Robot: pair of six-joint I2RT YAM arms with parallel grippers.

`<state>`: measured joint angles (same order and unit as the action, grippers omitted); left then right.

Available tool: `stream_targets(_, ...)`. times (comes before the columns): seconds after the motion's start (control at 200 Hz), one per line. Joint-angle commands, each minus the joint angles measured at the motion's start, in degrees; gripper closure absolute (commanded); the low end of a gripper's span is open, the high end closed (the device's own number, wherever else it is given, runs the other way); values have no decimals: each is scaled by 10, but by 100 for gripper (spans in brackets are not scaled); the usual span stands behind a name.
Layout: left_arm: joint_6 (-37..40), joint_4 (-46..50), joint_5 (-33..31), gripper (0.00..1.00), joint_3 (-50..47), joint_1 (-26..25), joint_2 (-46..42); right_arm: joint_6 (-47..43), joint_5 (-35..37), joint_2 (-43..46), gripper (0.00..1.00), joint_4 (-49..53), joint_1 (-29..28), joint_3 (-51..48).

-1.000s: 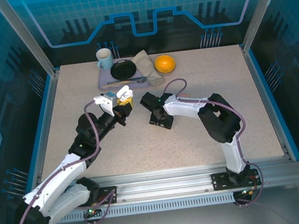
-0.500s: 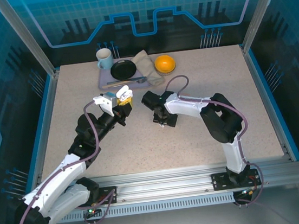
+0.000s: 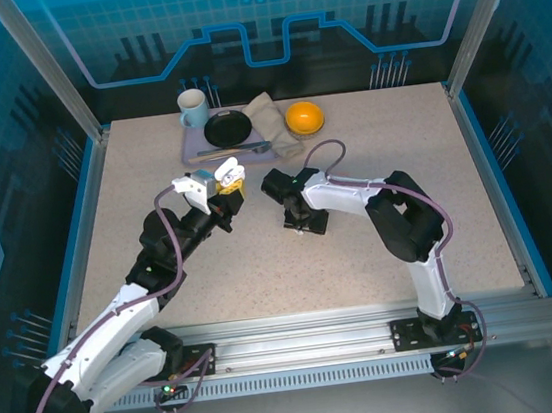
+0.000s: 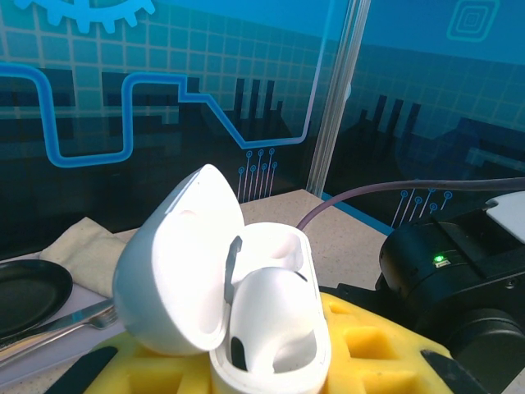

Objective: Insert wireless bluetooth earbuds into charging case

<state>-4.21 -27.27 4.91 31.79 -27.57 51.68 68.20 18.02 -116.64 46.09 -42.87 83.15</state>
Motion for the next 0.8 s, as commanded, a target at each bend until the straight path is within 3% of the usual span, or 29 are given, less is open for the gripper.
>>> stream_targets(0.0, -4, -15, 0, 100, 13, 5, -9, -11, 6, -9, 41, 16, -12, -7)
stream_targets(0.41, -5, -14, -4, 100, 7, 4, -17, -40, -16, -6, 42, 8, -42, -19)
stream_targets(0.795, -6, -19, -6, 100, 0, 5, -23, -39, -20, 60, 42, -12, -58, -97)
